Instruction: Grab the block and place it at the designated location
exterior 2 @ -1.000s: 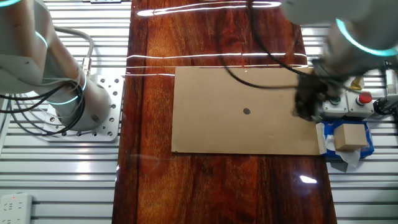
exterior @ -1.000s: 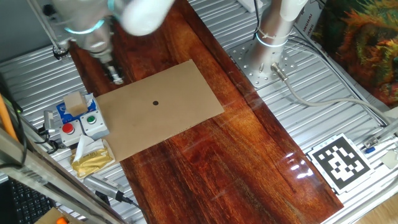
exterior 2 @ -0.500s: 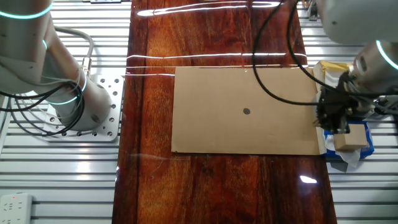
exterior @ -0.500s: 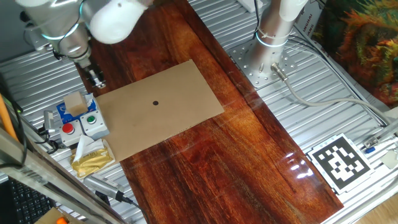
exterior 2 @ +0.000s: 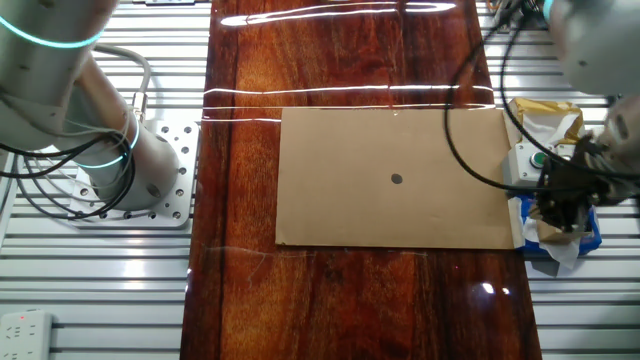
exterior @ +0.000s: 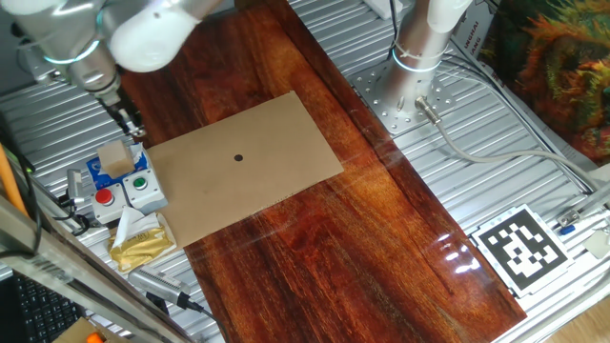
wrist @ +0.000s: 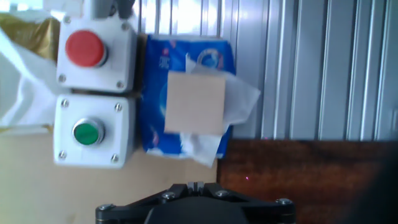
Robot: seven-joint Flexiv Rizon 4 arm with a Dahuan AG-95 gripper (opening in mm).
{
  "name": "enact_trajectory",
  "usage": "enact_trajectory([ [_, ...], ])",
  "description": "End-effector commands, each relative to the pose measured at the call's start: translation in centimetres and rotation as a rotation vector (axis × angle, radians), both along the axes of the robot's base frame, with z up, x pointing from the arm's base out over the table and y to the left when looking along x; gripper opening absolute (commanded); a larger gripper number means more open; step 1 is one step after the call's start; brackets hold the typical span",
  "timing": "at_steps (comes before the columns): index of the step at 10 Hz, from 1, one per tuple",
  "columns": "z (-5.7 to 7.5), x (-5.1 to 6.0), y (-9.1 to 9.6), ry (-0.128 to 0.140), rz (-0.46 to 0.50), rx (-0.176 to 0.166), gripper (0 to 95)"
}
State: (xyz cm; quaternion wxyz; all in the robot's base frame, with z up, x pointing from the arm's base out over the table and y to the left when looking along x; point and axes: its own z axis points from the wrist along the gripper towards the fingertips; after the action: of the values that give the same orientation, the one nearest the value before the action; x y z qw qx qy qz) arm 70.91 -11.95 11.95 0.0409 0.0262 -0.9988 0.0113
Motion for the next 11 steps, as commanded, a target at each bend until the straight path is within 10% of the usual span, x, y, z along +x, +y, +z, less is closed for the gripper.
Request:
enact_trajectory([
  [1,-0.3,0.7,0.2,-0.002,-0.002,-0.006,0.0],
  [11,0.5,3.7,0.2,-0.033,-0.004,-0.002,0.0],
])
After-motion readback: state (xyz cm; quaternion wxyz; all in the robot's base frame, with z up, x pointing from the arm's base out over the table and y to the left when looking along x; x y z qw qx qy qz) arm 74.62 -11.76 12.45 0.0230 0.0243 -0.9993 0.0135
